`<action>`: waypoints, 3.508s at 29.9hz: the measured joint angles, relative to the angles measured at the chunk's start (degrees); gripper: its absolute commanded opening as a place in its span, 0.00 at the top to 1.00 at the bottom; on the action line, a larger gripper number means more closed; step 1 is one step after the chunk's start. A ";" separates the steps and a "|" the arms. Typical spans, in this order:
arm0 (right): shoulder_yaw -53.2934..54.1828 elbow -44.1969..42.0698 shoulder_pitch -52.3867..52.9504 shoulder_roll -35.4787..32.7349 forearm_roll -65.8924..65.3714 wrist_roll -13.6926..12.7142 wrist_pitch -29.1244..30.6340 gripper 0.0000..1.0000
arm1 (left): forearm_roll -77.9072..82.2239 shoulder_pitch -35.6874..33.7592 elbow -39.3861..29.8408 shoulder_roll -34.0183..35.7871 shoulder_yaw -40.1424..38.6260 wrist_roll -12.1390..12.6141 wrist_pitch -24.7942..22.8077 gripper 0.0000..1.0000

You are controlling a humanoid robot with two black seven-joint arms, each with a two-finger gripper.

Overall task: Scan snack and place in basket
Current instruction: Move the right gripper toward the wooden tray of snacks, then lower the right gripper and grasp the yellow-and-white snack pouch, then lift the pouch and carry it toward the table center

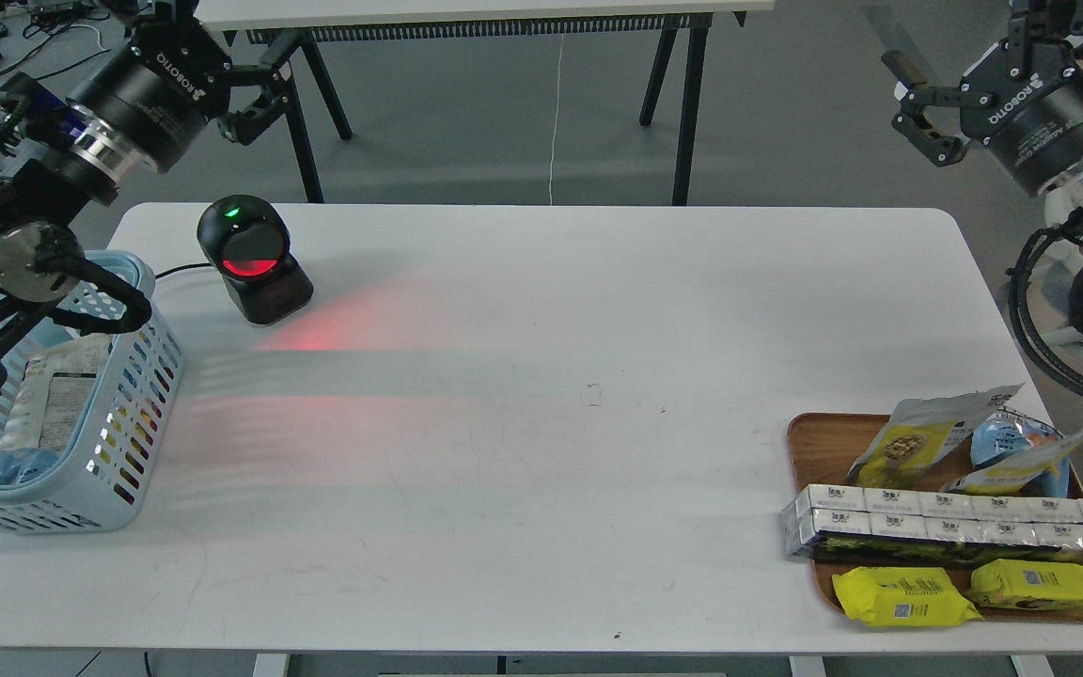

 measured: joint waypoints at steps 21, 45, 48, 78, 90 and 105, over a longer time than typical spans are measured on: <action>-14.63 3.23 6.11 -2.15 6.05 -0.26 0.00 0.01 | -0.65 -0.07 -0.51 -1.47 -3.60 0.00 -0.02 0.00; -51.83 27.85 44.24 -18.14 -49.53 0.39 0.02 0.01 | -0.65 0.37 -2.54 0.58 -5.79 0.00 -0.01 0.00; -53.34 30.25 48.13 -18.40 -62.09 2.12 0.01 0.01 | -0.62 0.37 -2.55 0.47 -5.68 0.00 -0.02 0.00; -54.38 39.30 39.21 -25.41 -123.21 7.02 -0.01 0.05 | -0.38 1.52 -2.36 0.17 -5.50 0.00 -0.01 0.00; -52.83 27.58 30.26 -18.10 -123.23 7.00 0.01 0.47 | -0.38 1.46 -2.37 0.02 -5.57 0.00 -0.01 0.00; -46.91 26.84 25.99 -16.35 -122.82 7.01 0.01 1.00 | -0.38 1.60 -2.37 0.00 -5.49 0.00 -0.01 0.00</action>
